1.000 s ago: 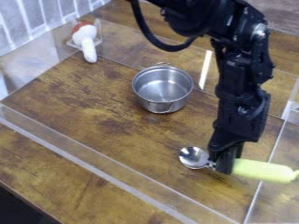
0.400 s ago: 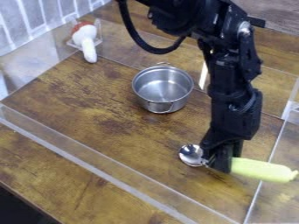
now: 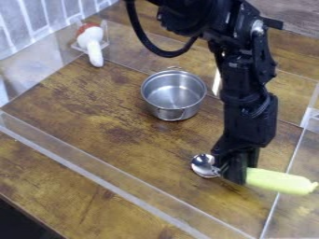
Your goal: Move the green spoon to the left
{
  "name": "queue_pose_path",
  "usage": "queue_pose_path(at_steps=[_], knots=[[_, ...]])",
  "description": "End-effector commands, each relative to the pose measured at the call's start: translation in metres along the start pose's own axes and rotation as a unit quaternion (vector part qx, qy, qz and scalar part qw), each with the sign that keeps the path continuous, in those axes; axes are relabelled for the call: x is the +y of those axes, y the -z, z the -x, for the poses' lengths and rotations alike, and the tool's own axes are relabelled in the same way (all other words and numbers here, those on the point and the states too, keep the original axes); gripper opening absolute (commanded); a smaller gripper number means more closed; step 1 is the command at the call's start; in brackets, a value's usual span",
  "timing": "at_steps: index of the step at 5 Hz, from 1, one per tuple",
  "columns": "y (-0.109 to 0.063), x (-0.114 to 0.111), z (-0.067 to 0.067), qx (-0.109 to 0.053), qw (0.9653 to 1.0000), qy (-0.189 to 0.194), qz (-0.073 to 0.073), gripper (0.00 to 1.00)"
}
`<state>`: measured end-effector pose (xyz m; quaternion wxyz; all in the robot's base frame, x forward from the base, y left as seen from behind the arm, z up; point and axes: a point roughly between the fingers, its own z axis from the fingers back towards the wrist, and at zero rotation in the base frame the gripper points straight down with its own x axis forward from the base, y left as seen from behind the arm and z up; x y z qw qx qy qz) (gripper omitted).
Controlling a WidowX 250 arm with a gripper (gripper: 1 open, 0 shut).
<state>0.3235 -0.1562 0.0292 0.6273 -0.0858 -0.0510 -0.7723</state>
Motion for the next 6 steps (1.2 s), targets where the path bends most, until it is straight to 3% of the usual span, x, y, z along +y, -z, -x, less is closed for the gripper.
queue_pose_path(at_steps=[1, 3, 6], knots=[[0.012, -0.009, 0.001, -0.004, 0.9994, 0.017, 0.031, 0.0], [0.016, -0.038, -0.005, -0.02, 0.9989, -0.024, 0.035, 0.0], [0.014, -0.049, -0.004, -0.056, 0.9946, 0.04, 0.078, 0.0]])
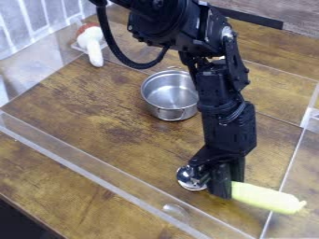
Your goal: Move the green spoon to the left
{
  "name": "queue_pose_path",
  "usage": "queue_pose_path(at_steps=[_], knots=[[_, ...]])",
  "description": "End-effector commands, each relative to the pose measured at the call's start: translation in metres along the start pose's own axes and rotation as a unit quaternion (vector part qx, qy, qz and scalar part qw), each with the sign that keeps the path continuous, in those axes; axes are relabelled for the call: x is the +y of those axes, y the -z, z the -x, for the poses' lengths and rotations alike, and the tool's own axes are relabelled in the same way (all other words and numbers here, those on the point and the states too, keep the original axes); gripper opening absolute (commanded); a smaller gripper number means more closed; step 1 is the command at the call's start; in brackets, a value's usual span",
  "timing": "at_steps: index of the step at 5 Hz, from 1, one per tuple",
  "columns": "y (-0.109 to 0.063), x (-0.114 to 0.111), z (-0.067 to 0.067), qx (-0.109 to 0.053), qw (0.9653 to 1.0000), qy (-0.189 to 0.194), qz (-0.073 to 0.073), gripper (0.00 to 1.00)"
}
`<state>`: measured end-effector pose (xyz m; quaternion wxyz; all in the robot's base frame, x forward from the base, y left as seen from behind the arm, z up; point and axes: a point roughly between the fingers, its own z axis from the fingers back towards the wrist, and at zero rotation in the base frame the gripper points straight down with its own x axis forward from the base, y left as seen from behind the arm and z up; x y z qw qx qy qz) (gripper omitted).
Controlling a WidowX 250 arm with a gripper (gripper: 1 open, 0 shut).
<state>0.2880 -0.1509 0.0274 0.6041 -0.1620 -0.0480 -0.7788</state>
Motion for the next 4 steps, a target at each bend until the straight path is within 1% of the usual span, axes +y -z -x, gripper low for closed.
queue_pose_path(at_steps=[1, 2, 3, 4], knots=[[-0.002, -0.019, -0.002, 0.003, 0.9994, 0.02, 0.029, 0.0], [-0.012, -0.018, 0.003, 0.009, 0.9976, 0.055, 0.042, 0.0], [-0.029, -0.008, 0.007, 0.016, 0.9942, 0.092, 0.052, 0.0], [-0.046, -0.006, 0.009, 0.026, 0.992, 0.111, 0.053, 0.0]])
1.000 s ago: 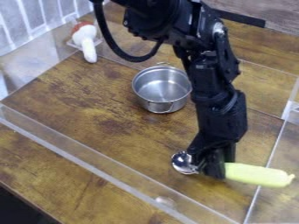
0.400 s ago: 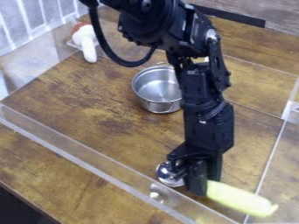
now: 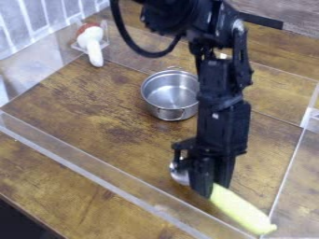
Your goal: Move the green spoon to the left
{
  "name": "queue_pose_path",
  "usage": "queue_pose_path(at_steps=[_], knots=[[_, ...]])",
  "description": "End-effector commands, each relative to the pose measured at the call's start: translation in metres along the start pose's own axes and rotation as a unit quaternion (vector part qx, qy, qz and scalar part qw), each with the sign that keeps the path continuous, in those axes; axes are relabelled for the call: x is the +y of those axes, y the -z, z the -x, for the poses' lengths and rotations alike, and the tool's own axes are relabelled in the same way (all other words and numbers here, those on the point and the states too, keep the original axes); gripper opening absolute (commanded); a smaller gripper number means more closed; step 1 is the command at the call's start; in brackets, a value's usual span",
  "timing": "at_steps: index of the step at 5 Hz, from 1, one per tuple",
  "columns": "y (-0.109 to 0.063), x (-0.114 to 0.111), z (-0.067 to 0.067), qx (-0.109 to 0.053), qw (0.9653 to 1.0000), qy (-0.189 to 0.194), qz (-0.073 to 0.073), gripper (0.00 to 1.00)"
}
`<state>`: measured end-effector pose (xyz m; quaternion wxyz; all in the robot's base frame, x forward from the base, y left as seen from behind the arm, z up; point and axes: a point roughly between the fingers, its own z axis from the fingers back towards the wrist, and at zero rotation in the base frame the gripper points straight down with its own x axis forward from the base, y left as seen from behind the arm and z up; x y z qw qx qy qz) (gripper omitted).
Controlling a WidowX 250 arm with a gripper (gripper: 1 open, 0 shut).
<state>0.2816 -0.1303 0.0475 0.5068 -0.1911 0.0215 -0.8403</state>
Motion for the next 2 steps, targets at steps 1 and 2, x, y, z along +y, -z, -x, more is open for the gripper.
queue_pose_path(at_steps=[1, 2], knots=[[-0.045, -0.003, 0.002, 0.024, 0.9988, 0.023, -0.035, 0.0], [-0.067, -0.004, -0.003, 0.034, 0.9985, 0.016, -0.039, 0.0]])
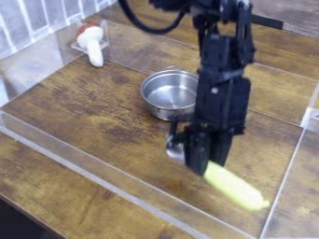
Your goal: Move the green spoon to the left
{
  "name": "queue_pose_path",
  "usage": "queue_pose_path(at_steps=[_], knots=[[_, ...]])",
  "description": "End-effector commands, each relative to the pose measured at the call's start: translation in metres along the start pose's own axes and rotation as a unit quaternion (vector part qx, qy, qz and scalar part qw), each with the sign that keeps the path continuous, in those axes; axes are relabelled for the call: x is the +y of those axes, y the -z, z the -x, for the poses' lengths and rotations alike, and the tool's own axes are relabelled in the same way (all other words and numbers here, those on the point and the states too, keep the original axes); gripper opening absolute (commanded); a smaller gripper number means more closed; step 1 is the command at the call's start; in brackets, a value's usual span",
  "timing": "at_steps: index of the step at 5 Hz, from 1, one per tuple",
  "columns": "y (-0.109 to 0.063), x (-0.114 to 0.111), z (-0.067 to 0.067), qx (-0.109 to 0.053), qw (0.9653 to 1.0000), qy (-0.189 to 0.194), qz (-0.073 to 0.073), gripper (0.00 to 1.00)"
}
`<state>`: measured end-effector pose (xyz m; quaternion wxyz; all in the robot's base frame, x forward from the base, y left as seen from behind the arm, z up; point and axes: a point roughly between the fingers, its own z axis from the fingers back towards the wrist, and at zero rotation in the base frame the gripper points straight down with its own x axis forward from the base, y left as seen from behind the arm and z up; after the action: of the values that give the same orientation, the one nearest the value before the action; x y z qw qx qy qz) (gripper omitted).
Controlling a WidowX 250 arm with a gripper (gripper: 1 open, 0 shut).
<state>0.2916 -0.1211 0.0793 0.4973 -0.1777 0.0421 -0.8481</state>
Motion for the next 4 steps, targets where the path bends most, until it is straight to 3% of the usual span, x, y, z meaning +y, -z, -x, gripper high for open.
queue_pose_path(at_steps=[1, 2, 3, 4], knots=[[-0.058, -0.004, -0.004, 0.024, 0.9981, -0.002, -0.056, 0.0], [-0.077, -0.019, 0.0, 0.032, 0.9963, -0.04, -0.07, 0.0], [-0.087, -0.032, 0.018, 0.027, 0.9931, -0.075, -0.086, 0.0], [-0.091, -0.022, 0.029, 0.006, 0.9921, -0.081, -0.095, 0.0]])
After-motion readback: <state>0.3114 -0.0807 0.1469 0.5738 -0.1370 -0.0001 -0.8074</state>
